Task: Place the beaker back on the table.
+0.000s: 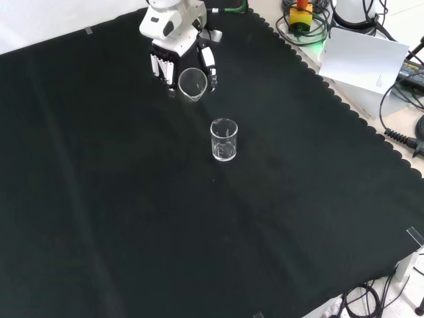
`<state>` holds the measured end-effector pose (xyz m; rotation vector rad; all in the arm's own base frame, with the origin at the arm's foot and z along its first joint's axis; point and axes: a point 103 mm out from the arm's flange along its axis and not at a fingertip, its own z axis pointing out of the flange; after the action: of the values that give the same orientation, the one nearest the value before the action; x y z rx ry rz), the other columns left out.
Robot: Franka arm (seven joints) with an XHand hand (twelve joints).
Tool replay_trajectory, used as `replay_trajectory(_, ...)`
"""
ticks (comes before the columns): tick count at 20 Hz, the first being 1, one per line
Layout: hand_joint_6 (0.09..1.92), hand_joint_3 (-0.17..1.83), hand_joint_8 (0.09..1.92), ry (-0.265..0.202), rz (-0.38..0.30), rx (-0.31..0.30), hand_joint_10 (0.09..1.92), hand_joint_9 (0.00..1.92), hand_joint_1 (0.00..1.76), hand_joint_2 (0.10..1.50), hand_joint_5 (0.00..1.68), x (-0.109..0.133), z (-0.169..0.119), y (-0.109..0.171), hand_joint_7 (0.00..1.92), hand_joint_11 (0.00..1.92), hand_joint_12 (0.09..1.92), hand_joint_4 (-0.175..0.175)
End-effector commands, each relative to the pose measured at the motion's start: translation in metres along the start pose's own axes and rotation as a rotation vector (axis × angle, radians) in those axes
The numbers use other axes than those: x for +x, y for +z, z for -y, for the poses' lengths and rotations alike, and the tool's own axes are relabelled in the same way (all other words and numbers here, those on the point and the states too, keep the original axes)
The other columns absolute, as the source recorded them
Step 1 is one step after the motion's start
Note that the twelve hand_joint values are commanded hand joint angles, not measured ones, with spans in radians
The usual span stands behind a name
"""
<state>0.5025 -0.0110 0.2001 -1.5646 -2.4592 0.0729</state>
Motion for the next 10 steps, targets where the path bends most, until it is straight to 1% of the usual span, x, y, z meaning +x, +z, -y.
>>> replay_trajectory(1, 0.84, 0.71, 0.43, 0.013, -0.117, -0.064, 0.09, 1.60, 1.13, 0.67, 1.20, -0.015, -0.008, 0.025, 1.52, 1.14, 0.88, 0.112)
replay_trajectory(2, 0.84, 0.71, 0.43, 0.153, 0.025, -0.009, 0.09, 1.60, 1.13, 0.67, 1.20, -0.015, -0.013, 0.032, 1.52, 1.14, 0.88, 0.112)
replay_trajectory(3, 0.84, 0.71, 0.43, 0.136, -0.024, -0.046, 0.09, 1.60, 1.13, 0.67, 1.20, -0.027, -0.008, 0.034, 1.52, 1.14, 0.88, 0.112)
replay_trajectory(5, 0.83, 0.71, 0.43, 0.111, -0.073, -0.088, 0.09, 1.60, 1.13, 0.67, 1.20, -0.017, -0.019, 0.042, 1.52, 1.14, 0.89, 0.112)
replay_trajectory(7, 0.83, 0.71, 0.43, 0.103, -0.105, -0.115, 0.09, 1.60, 1.13, 0.67, 1.20, -0.006, -0.032, 0.052, 1.52, 1.14, 0.89, 0.112)
replay_trajectory(9, 0.83, 0.71, 0.43, 0.103, -0.141, -0.143, 0.09, 1.60, 1.13, 0.67, 1.20, -0.006, -0.037, 0.058, 1.52, 1.14, 0.89, 0.112)
replay_trajectory(10, 0.83, 0.71, 0.43, 0.099, -0.161, -0.158, 0.09, 1.59, 1.13, 0.67, 1.20, -0.011, -0.037, 0.060, 1.52, 1.14, 0.89, 0.111)
